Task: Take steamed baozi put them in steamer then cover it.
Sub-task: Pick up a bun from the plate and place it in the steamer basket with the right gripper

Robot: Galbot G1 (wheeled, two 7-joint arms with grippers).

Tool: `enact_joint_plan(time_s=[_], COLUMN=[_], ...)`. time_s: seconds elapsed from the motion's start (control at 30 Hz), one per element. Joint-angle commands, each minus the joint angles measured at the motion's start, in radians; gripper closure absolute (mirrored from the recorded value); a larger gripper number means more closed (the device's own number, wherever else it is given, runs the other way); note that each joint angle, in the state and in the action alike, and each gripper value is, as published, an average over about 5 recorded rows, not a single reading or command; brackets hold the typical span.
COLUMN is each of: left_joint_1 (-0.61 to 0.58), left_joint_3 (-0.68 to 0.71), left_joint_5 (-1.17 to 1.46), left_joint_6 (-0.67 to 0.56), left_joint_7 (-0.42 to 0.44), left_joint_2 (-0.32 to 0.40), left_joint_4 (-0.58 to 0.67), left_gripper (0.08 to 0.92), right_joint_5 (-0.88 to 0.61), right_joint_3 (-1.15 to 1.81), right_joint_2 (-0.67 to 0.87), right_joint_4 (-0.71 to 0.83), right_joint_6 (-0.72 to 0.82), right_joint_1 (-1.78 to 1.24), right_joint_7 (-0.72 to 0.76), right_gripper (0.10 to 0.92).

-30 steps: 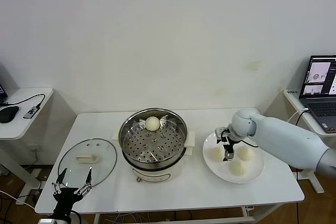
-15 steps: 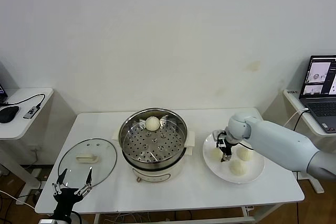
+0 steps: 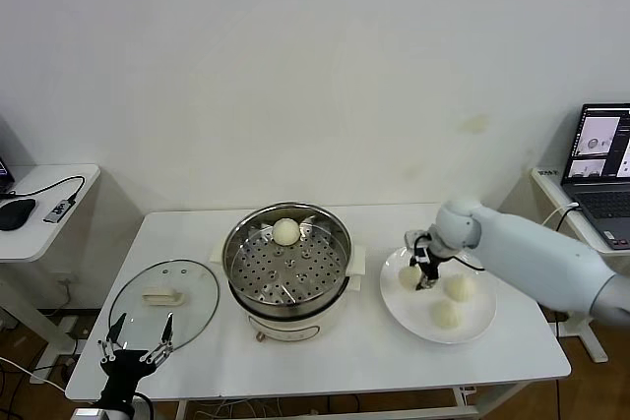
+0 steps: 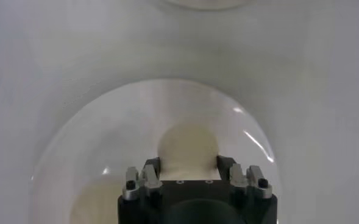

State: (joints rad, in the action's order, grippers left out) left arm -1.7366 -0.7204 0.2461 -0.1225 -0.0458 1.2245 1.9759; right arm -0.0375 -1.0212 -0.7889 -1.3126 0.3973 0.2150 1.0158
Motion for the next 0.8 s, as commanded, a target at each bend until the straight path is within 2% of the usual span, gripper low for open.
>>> enact_joint_plan(time_s=[0.03, 0.2, 0.4, 0.63, 0.8], left_joint_1=[0.001, 0.005, 0.006, 0.003, 0.004], left_joint_3=[0.001, 0.01, 0.016, 0.012, 0.007], left_joint_5=[0.001, 0.004, 0.006, 0.005, 0.0], left_joint_6=[0.001, 0.001, 0.002, 0.005, 0.004], left_joint_7=[0.0, 0.0, 0.0, 0.0, 0.001], left_joint_2=[-0.001, -0.011, -0.02, -0.025, -0.023], left_joint_4=[0.0, 0.001, 0.009, 0.012, 0.014], left_gripper=[0.177, 0.177, 0.177, 0.177, 0.177], right_joint_5=[-0.116, -0.266, -0.451, -0.584, -0.623], right_joint_3=[-0.079, -0.19, -0.258, -0.268, -0.258], right_joint_2=[0.053, 0.008, -0.125, -0.324, -0.449], right_joint_4=[-0.091, -0.143, -0.154, -0.118, -0.055], right_joint_6=[0.024, 0.077, 0.14, 0.214, 0.255], right_joint_1=[0.195, 0.415, 0.538, 0.512, 0.433], right_joint_7=[0.006, -0.005, -0.042, -0.121, -0.189], right_gripper=[0.444, 0.437, 0.431, 0.431, 0.431])
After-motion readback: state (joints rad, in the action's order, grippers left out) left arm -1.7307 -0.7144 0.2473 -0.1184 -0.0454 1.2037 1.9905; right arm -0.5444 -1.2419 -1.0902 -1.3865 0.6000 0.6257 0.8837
